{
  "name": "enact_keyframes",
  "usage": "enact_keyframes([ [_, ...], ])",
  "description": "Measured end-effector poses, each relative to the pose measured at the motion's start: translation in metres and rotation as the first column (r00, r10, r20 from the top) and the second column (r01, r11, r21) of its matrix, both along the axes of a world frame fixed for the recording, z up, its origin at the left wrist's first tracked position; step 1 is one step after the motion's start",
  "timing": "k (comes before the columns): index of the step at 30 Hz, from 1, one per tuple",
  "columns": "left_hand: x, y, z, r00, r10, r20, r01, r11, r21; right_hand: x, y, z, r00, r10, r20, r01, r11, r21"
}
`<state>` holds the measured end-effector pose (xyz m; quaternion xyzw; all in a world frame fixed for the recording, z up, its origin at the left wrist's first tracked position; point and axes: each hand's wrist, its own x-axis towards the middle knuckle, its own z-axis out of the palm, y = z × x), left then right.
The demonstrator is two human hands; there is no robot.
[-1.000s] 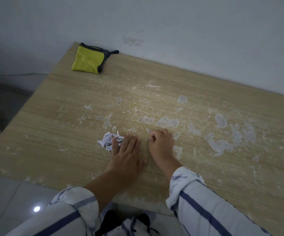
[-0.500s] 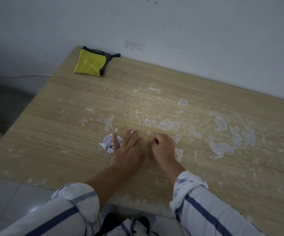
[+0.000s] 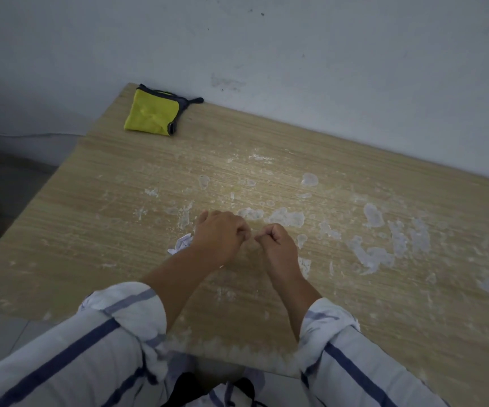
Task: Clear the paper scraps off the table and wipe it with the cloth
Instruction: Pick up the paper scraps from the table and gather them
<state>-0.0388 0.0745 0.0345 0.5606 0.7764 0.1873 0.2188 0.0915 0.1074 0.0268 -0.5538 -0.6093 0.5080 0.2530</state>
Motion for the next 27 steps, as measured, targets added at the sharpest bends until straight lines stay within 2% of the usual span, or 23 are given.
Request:
enact_keyframes([
  [2, -0.009, -0.005, 0.011, 0.986, 0.049, 0.157, -0.042, 0.998, -0.048, -0.007, -0.001, 0.007, 0.996, -0.019, -0.087, 0.012, 0.996, -0.084],
  [5, -0.028, -0.017, 0.025, 0.93, 0.102, 0.354, -0.057, 0.989, -0.133, -0.021, -0.006, 0.018, 0.984, 0.068, -0.167, -0.089, 0.989, -0.119],
  [8, -0.044, -0.031, 0.033, 0.89, 0.169, 0.423, -0.108, 0.98, -0.165, -0.036, -0.013, 0.022, 0.979, 0.158, -0.131, -0.174, 0.977, -0.121],
  [12, -0.057, -0.049, 0.024, 0.837, 0.281, 0.469, -0.209, 0.957, -0.2, -0.052, -0.02, 0.017, 0.981, 0.189, -0.037, -0.192, 0.969, -0.154],
  [16, -0.063, -0.059, 0.008, 0.832, 0.356, 0.425, -0.28, 0.931, -0.232, -0.057, -0.025, 0.005, 0.963, 0.237, 0.127, -0.218, 0.965, -0.142],
  [21, -0.056, -0.062, 0.0, 0.933, 0.305, 0.189, -0.247, 0.928, -0.277, -0.061, -0.03, -0.014, 0.888, 0.273, 0.371, -0.3, 0.954, 0.016],
  [23, -0.053, -0.062, -0.002, 0.945, 0.29, 0.152, -0.241, 0.93, -0.277, -0.063, -0.033, -0.015, 0.89, 0.247, 0.382, -0.293, 0.954, 0.068],
  [27, -0.048, -0.059, -0.003, 0.955, 0.271, 0.117, -0.23, 0.931, -0.285, -0.066, -0.039, -0.013, 0.926, 0.238, 0.294, -0.284, 0.951, 0.125],
])
